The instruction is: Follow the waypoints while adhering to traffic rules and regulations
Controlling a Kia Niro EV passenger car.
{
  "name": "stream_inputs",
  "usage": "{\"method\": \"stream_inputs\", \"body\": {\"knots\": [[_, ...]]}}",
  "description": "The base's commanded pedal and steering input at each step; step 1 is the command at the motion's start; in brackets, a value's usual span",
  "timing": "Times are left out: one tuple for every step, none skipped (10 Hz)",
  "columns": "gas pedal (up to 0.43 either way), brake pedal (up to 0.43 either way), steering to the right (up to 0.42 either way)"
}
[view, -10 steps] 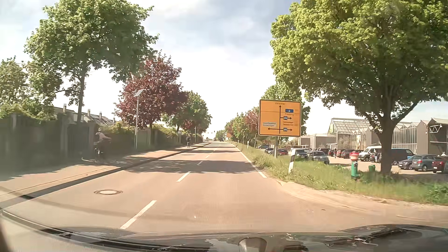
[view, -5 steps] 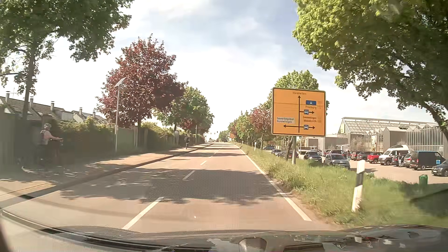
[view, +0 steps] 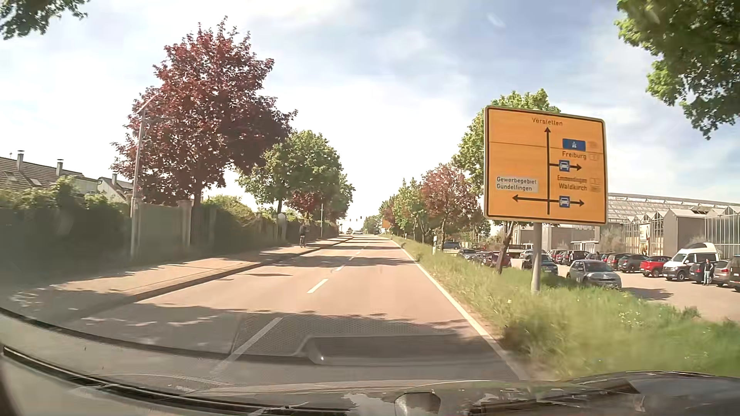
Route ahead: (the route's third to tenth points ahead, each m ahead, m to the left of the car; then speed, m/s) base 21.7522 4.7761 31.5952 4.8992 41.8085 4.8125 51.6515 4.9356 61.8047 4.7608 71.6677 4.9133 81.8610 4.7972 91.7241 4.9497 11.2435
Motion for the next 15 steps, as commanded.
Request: {"method": "stream_inputs", "body": {"knots": [[0.130, 0.000, -0.001], [0.130, 0.000, -0.001], [0.130, 0.000, -0.001], [0.130, 0.000, -0.001], [0.130, 0.000, -0.001], [0.130, 0.000, -0.001], [0.130, 0.000, -0.001], [0.118, 0.000, -0.001], [0.118, 0.000, -0.001], [0.118, 0.000, -0.001], [0.118, 0.000, 0.000], [0.118, 0.000, 0.003], [0.110, 0.000, 0.003], [0.098, 0.000, 0.003], [0.098, 0.000, 0.003]]}}
